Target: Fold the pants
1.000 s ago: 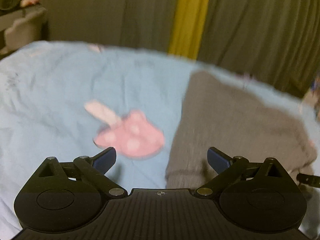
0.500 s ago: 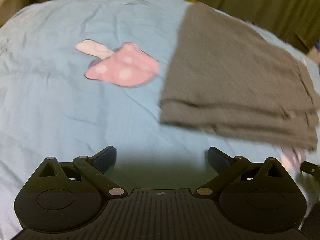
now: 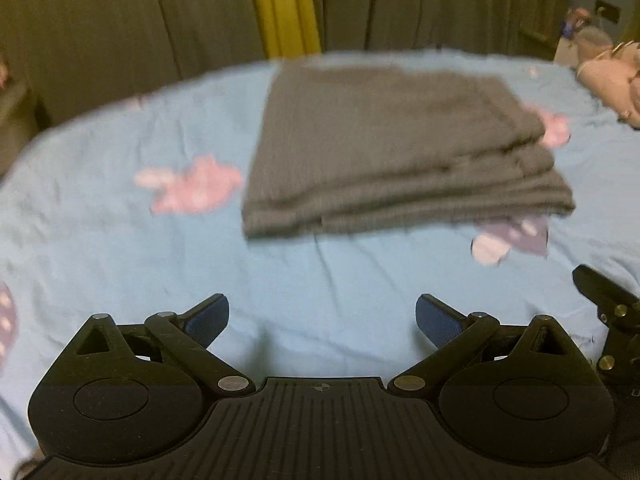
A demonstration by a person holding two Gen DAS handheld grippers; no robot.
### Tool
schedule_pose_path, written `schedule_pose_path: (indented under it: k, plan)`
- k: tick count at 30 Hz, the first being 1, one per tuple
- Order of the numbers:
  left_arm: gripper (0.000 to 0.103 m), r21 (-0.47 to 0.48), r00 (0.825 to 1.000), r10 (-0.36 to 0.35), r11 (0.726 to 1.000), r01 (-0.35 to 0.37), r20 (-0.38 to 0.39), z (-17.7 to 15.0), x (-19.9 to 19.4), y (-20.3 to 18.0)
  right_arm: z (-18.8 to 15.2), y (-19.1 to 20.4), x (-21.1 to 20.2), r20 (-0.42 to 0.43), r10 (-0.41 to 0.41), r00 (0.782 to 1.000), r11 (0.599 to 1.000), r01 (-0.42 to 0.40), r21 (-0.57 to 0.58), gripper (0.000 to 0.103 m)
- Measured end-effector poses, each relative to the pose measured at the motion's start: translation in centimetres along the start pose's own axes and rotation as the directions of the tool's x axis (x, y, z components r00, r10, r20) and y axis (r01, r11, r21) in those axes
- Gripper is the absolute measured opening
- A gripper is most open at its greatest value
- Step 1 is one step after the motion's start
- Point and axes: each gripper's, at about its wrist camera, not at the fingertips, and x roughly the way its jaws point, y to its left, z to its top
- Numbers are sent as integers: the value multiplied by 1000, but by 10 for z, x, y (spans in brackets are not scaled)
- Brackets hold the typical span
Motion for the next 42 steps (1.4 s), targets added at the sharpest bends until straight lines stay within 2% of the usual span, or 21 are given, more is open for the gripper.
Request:
schedule_pose_path:
  k: [3, 7, 11, 14, 16, 20, 24, 33, 42]
  plan:
    - [103, -9, 995, 40, 999, -39, 94, 0, -19, 3, 1, -11, 5, -11, 57, 998, 996, -56, 66, 99]
    - [103, -34, 995, -26, 999, 30, 93, 1, -23, 8, -1, -24, 14, -50, 104, 993, 978, -93, 184, 99]
    - [103, -36, 997, -12, 999, 15, 71, 5, -19, 6, -1, -32, 26, -94, 80, 992, 955, -50, 292, 99]
    - [103, -42, 999, -12, 999, 14, 48, 9, -8, 5, 3, -35, 44, -179, 36, 983, 949, 22, 315, 99]
    - [103, -49, 999, -1, 999, 3, 40, 10, -3, 5, 6, -37, 54, -218, 28, 975, 949, 43, 312, 99]
    - [103, -69, 999, 15, 998, -13, 29, 15, 8, 8, 9, -42, 58, -127, 66, 990, 941, -19, 339, 99]
    - [103, -86, 999, 43, 995, -41, 19, 19, 22, 10, 11, -45, 63, -58, 105, 993, 936, -79, 343, 99]
    - [103, -124, 1000, 8, 992, -10, -13, 31, 49, 15, 13, -41, 87, -73, 112, 991, 941, -82, 327, 99]
    - [103, -102, 999, -43, 994, 39, -30, 29, 59, 6, 9, -43, 105, -80, 168, 982, 913, -125, 389, 99]
